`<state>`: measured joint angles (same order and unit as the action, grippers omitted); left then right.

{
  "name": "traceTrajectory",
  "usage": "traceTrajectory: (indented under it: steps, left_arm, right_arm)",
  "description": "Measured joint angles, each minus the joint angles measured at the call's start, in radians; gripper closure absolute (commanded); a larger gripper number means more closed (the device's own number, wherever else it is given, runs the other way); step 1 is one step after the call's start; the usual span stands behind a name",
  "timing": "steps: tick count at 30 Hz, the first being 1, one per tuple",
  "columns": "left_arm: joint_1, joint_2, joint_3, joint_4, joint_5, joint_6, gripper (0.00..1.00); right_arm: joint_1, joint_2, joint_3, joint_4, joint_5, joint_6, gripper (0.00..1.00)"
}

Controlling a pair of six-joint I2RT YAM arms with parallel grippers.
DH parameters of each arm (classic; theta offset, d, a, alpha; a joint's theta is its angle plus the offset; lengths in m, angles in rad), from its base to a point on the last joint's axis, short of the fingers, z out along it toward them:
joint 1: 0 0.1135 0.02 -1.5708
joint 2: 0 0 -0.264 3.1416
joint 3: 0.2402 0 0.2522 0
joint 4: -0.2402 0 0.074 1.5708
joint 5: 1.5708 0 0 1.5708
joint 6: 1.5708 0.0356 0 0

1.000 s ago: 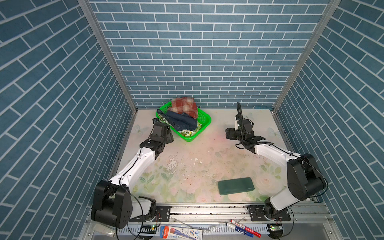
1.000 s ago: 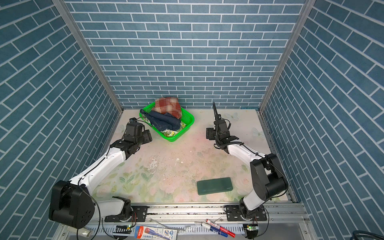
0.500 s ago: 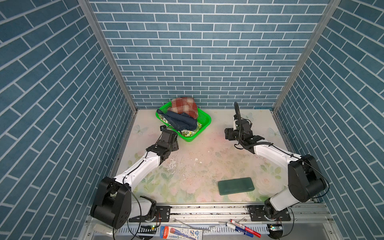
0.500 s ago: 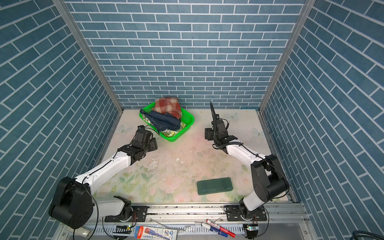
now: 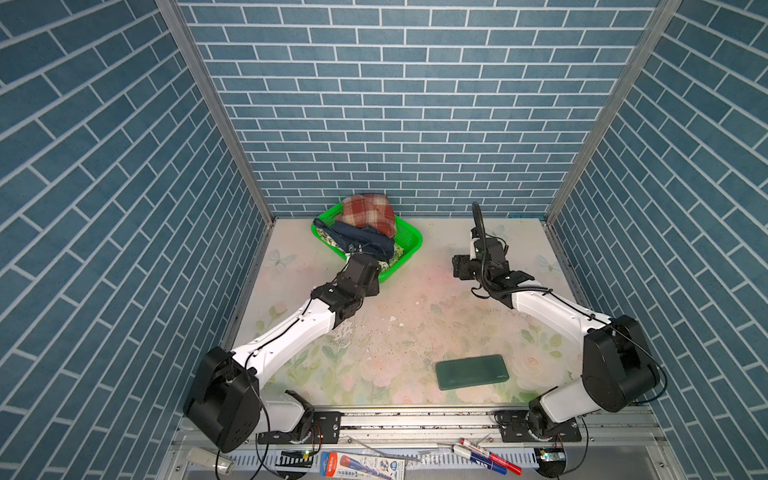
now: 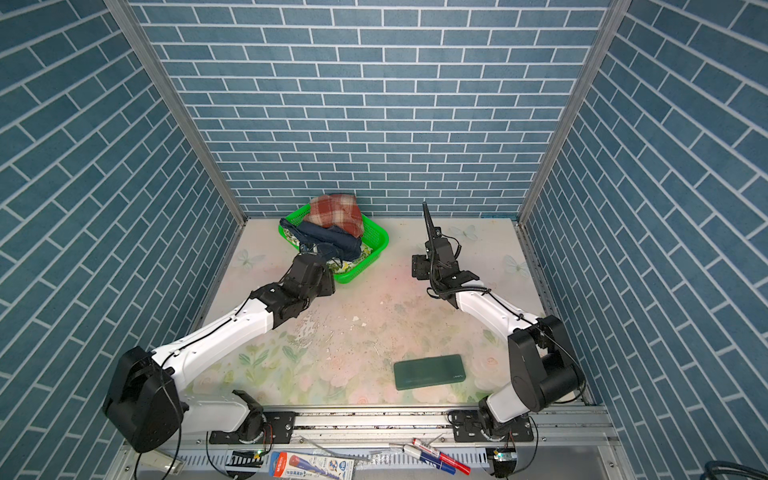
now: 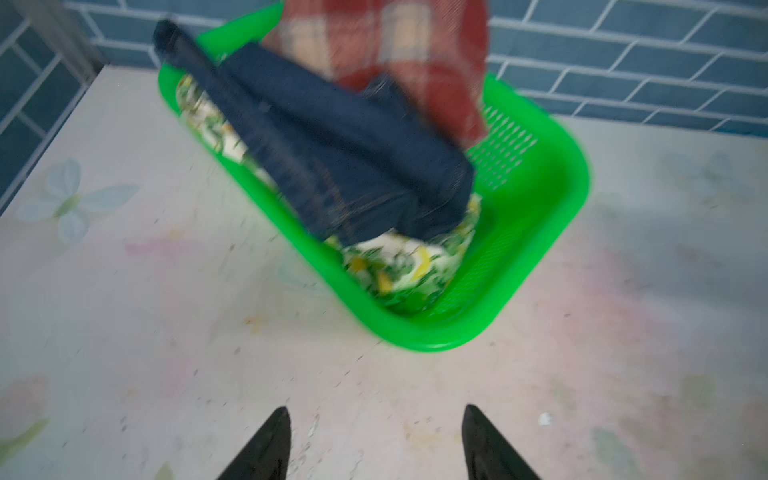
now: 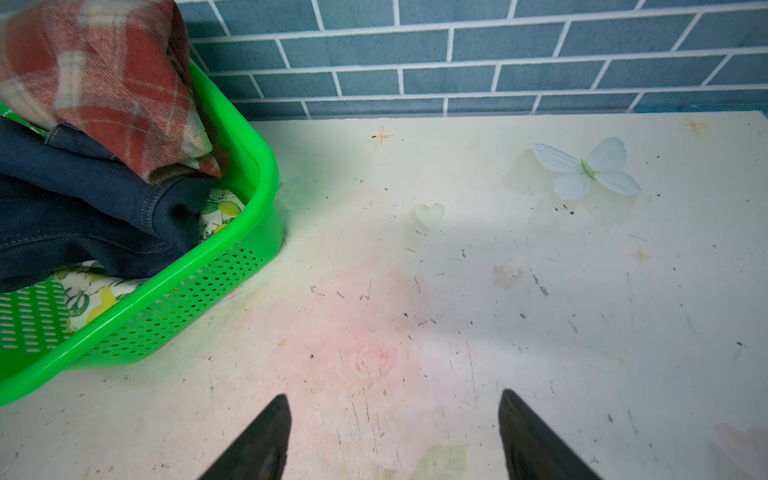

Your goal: Fold and stack the skirts

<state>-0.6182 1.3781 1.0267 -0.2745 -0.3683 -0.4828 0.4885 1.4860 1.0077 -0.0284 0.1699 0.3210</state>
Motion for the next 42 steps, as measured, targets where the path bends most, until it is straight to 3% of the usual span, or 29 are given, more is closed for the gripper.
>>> traceTrajectory:
  steps: [7,13,27,42]
  left_arm:
    - [-0.071,0.31,0.26,0.018,0.012,0.041,0.34]
    - [-0.062,0.462,0.304,-0.004,0.019,0.048,0.33]
    - [0.142,0.446,0.237,0.107,0.261,-0.045,0.33]
    - [0.423,0.304,0.097,0.017,0.238,0.003,0.32]
  right_arm:
    - [-0.082,-0.183,-0.042,-0.027,0.002,0.027,0.22]
    - [-0.098,-0.215,-0.053,-0.062,-0.002,0.034,0.22]
    - [-0.086,-0.207,-0.061,-0.083,-0.024,0.032,0.22]
    - [-0.063,-0.207,-0.061,-0.088,-0.025,0.012,0.22]
